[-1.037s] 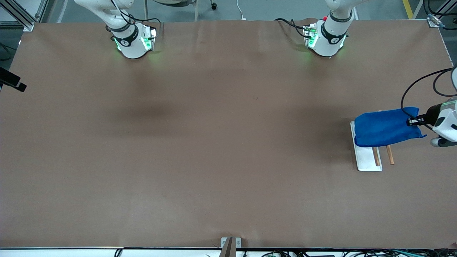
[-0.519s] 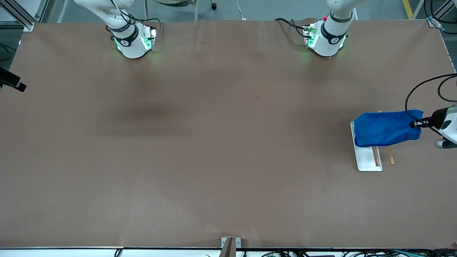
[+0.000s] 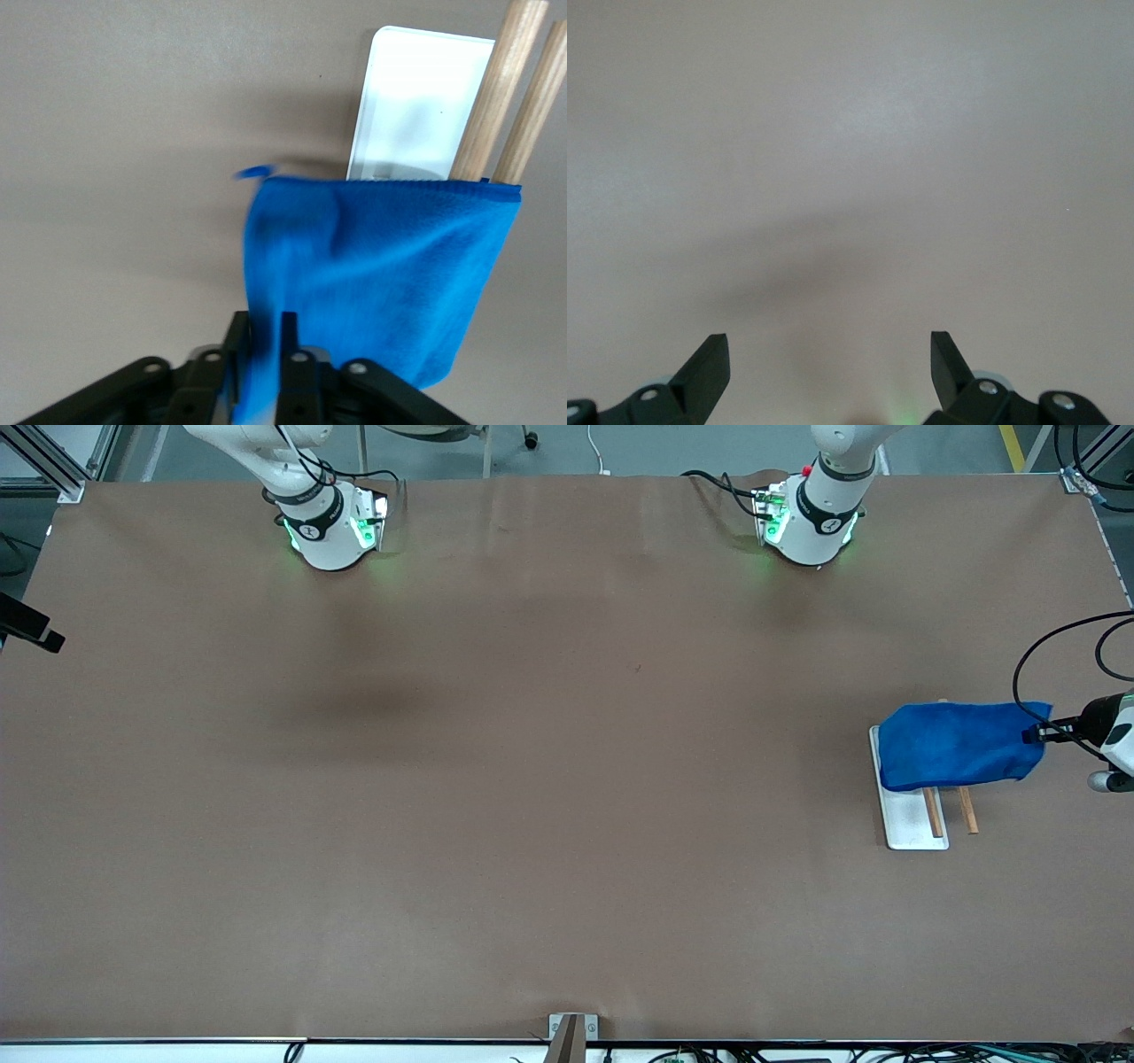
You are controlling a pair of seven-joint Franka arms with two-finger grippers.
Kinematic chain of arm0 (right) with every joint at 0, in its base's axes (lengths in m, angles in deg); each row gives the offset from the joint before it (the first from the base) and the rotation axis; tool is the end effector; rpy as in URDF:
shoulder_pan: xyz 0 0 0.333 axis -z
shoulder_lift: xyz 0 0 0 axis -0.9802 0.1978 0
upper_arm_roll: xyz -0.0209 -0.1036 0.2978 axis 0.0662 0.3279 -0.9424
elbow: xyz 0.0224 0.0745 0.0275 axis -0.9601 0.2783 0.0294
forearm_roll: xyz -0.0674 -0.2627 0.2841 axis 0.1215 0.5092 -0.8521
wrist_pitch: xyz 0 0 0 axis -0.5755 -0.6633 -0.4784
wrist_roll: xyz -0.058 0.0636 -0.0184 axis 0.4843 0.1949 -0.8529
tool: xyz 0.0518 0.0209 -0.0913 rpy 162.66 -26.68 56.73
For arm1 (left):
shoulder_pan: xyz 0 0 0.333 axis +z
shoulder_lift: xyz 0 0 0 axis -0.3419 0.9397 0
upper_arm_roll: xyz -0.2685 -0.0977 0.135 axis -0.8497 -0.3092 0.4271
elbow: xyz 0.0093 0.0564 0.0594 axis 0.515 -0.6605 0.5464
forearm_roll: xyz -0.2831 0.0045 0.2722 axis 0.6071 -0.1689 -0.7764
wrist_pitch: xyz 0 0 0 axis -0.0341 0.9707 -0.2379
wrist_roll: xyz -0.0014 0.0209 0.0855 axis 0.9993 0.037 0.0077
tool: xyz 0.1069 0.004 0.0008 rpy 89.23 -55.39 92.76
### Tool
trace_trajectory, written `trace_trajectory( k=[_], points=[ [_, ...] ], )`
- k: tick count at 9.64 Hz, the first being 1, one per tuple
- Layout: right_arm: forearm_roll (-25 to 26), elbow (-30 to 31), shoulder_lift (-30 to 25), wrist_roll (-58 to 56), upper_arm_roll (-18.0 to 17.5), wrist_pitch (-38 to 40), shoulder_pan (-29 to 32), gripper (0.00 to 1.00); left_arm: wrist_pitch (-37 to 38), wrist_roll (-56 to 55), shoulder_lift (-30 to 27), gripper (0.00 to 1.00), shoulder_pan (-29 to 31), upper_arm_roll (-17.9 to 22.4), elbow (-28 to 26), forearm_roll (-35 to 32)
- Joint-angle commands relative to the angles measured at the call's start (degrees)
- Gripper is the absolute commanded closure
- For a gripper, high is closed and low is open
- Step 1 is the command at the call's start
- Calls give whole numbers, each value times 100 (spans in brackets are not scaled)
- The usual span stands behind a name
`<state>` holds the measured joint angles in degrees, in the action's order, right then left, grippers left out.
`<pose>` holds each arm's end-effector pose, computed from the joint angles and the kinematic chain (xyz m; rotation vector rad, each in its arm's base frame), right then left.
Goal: Right arm passes towel to left arm to hang
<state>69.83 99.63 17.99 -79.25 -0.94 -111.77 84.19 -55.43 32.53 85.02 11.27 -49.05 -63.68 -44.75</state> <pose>0.5276 -0.0919 0.6499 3.1137 -0.3669 -0.0562 0.5799 0.2231 0.3525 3.1007 0.1385 -0.3247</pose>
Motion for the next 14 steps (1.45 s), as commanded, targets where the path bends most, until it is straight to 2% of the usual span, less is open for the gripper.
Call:
trace_trajectory(
  k=[1,3,5,8,11,14],
  points=[
    [59,-57,15,26,-41,68,64,0,-65,377,166,0,81,-34,184,-12],
    [-177,-48,15,34,-15,68,108,0,101,702,281,0,73,-43,606,40],
    [-187,-57,15,17,-15,68,152,0,626,617,202,0,20,-148,939,250],
    [-179,-57,15,17,-15,77,134,0,1839,-469,150,0,-24,-936,1985,216],
    [-179,-57,15,8,-15,77,143,0,1921,-1605,-394,0,-33,-1710,2032,172],
    [-179,-57,15,17,-15,68,134,0,1921,-1635,-799,0,-24,-2177,2040,172]
  ],
)
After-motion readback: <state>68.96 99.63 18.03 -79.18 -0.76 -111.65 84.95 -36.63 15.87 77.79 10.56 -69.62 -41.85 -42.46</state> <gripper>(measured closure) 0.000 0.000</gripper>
